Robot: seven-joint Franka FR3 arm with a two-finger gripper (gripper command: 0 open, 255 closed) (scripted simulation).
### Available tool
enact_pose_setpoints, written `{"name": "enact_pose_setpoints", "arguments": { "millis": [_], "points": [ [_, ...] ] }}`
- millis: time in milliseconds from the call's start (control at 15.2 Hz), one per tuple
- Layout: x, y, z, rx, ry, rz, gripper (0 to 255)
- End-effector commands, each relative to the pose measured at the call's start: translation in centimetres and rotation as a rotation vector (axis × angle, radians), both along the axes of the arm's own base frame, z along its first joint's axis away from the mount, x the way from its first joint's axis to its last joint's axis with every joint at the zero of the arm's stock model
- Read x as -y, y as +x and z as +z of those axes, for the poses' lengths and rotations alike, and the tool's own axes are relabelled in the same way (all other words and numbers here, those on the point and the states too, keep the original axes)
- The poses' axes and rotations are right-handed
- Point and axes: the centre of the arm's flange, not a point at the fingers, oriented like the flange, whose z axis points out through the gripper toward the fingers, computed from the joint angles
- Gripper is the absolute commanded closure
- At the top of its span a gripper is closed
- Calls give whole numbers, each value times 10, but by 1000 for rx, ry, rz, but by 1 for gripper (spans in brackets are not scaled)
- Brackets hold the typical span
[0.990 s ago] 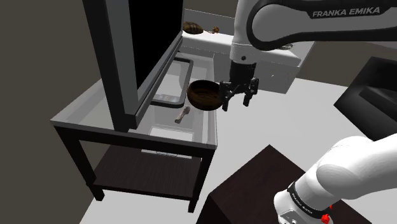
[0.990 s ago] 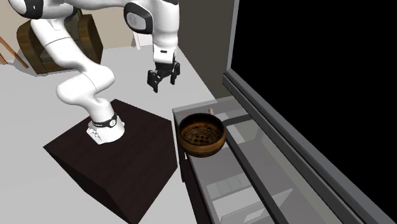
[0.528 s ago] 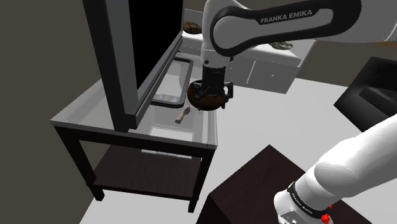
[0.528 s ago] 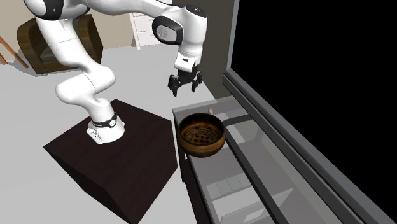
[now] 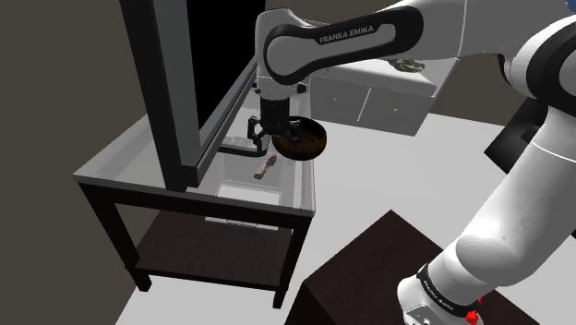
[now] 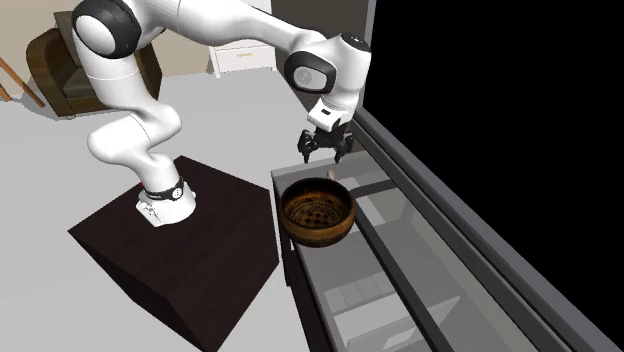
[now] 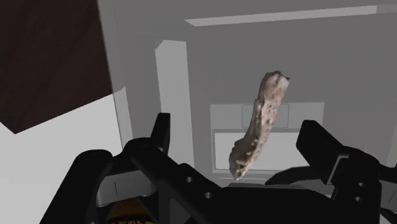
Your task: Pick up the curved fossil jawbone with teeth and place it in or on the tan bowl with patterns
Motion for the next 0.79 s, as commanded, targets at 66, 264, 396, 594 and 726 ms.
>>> {"name": "enact_pose_setpoints", "arguments": {
  "millis": [66,264,396,594,726],
  "points": [
    [0,39,-20,-5,-27,-131,0],
    [1,52,-31,-8,-36,-177,0],
    [1,50,-42,-8,-36,-177,0],
    [1,46,-57,-8,-36,-177,0],
    [1,44,-65,-8,-36,-177,0]
  ]
}}
